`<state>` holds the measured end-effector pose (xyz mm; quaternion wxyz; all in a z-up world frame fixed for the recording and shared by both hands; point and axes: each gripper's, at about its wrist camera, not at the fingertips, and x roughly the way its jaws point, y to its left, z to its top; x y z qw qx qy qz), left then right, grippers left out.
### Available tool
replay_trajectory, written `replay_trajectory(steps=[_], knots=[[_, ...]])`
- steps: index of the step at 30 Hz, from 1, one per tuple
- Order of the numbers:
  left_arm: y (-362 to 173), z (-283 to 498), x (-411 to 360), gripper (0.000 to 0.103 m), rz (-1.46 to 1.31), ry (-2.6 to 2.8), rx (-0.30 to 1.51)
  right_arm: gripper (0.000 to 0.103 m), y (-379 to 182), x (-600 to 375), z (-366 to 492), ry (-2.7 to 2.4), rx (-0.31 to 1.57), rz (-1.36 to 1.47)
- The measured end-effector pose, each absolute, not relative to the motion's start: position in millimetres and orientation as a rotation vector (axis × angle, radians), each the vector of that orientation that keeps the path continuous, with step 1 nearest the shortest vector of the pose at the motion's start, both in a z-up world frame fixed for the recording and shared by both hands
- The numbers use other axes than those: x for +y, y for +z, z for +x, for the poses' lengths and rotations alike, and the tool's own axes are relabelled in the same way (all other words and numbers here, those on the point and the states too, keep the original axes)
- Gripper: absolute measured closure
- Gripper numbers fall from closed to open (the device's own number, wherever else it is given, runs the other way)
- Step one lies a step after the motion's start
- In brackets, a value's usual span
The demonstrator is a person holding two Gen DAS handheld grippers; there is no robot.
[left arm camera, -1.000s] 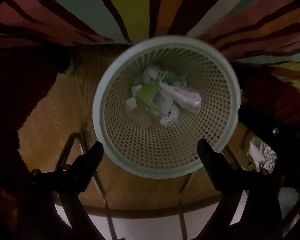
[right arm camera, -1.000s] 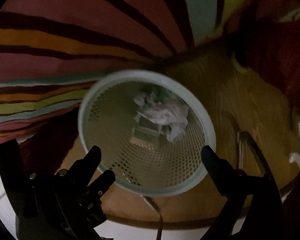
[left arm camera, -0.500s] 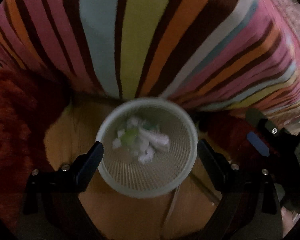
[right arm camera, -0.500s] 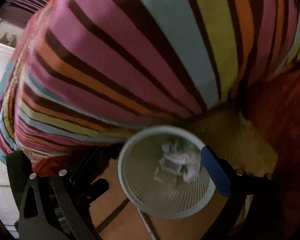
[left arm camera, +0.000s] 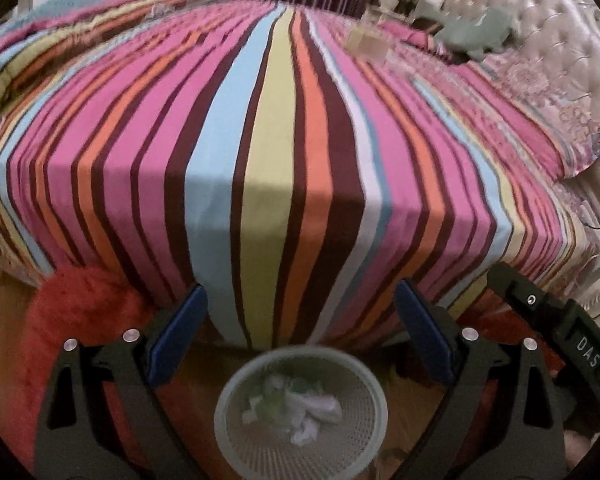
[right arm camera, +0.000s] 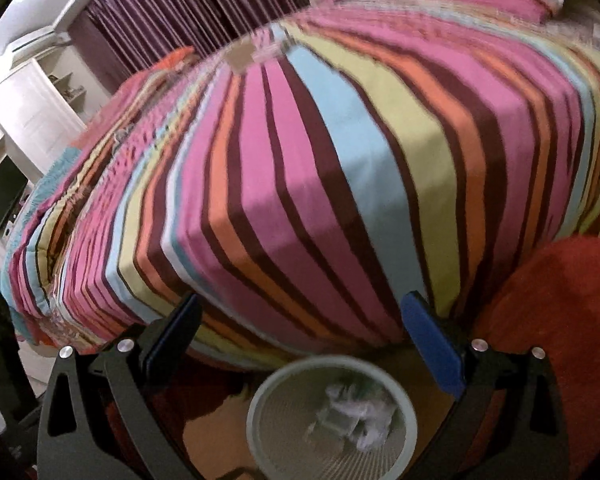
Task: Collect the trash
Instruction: 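Move both tools back over the bed toward the last light-green box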
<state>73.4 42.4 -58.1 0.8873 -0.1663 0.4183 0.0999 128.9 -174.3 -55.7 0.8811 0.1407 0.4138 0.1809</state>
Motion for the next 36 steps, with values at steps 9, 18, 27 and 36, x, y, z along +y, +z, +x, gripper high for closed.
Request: replay_trajectory(steps=[9,18,27,36], knots=[[-48.1,80.3,26.9,0.011,-0.286,0.180,0.807,0.008,-38.3,-168.7,131.6,0.356,0.761,0.232],[-57.3,88.9,25.6,0.011,-0.267,0.156,0.819,0.008,-29.2,-167.7,137.0,0.383,0.739,0.158],[-56.8,94.3,52.7,0.011,-0.294,0.242,0.777,0.008,-27.1,-160.5,141.5,0.349,0.695,0.140],[-44.2,117.7,55.8,0.011,-0.214,0.247,0.814,0.007,-20.6,-162.7,163.7,0.337,0.690,0.135]])
